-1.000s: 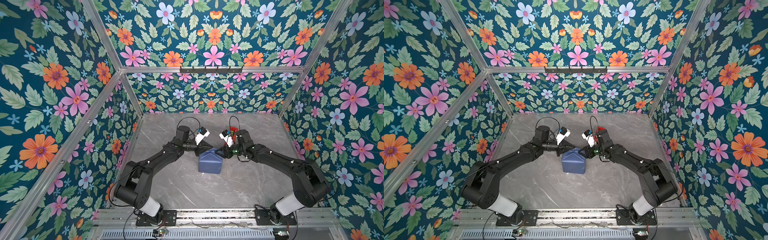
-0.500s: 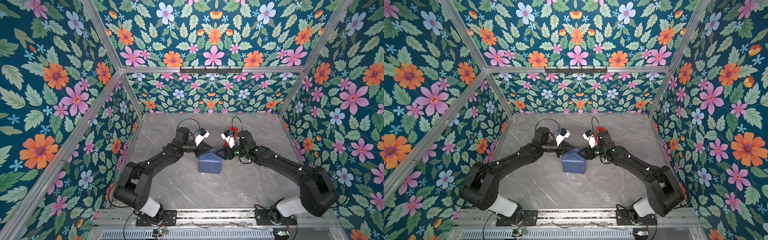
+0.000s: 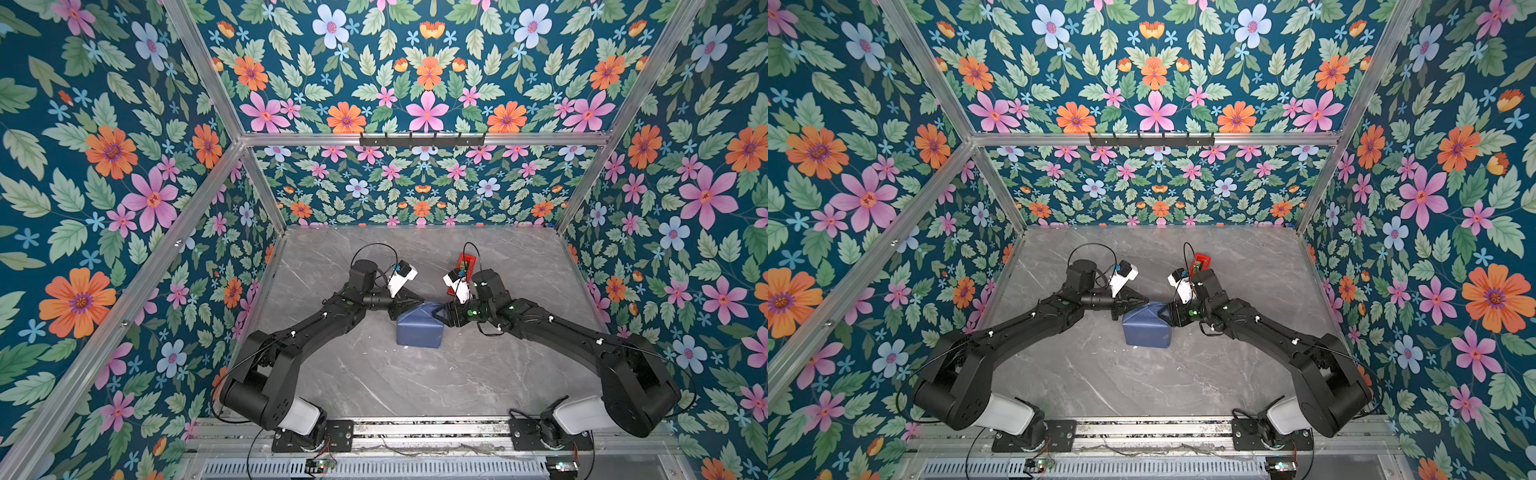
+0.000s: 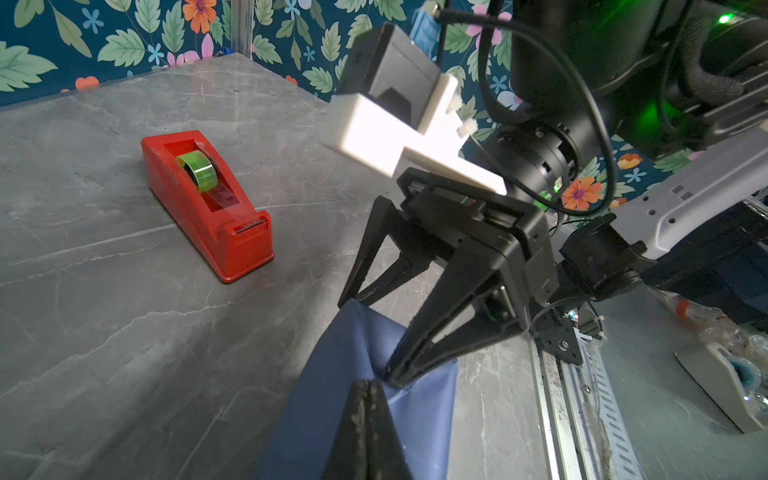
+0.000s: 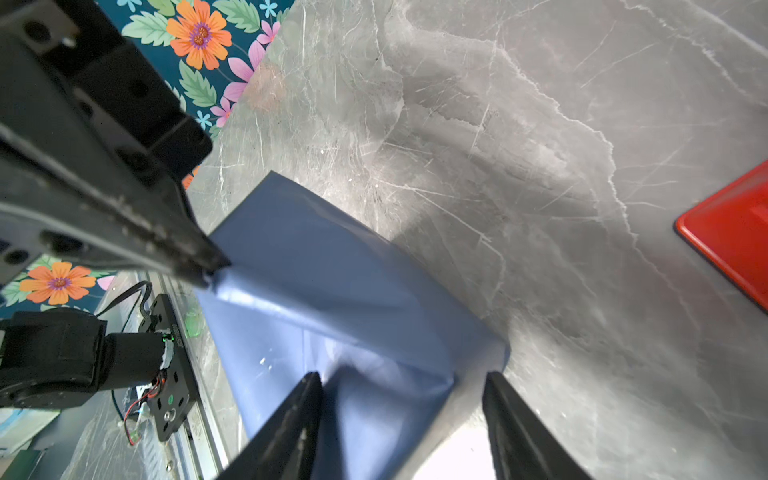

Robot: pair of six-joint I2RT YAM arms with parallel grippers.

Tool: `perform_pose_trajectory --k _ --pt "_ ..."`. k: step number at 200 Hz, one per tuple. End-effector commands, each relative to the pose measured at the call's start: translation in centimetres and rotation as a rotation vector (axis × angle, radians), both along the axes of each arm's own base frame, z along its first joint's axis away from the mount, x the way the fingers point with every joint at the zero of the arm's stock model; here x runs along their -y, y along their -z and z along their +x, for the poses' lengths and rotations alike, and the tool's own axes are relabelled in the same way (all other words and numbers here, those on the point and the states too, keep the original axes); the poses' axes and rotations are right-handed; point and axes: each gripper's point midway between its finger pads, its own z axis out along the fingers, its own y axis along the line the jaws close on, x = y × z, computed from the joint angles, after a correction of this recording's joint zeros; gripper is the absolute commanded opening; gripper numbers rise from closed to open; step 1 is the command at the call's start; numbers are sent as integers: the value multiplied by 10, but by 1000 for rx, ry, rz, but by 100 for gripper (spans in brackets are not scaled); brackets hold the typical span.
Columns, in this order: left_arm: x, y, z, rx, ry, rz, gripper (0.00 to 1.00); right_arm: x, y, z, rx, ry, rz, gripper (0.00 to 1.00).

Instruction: Wrap the gift box in paper

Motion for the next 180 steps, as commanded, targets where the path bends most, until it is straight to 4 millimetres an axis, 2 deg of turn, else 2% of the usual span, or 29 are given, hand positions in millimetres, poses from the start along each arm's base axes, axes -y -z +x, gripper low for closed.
perform_pose_trajectory --k 1,56,180 --pt "1 -4 -5 10 8 -22 0 11 15 -1 -40 67 -56 62" --pt "-1 3 -18 -13 19 -15 0 12 24 -4 -68 90 -72 61" --pt "1 24 -46 -97 35 1 2 13 28 -9 -74 108 -79 61"
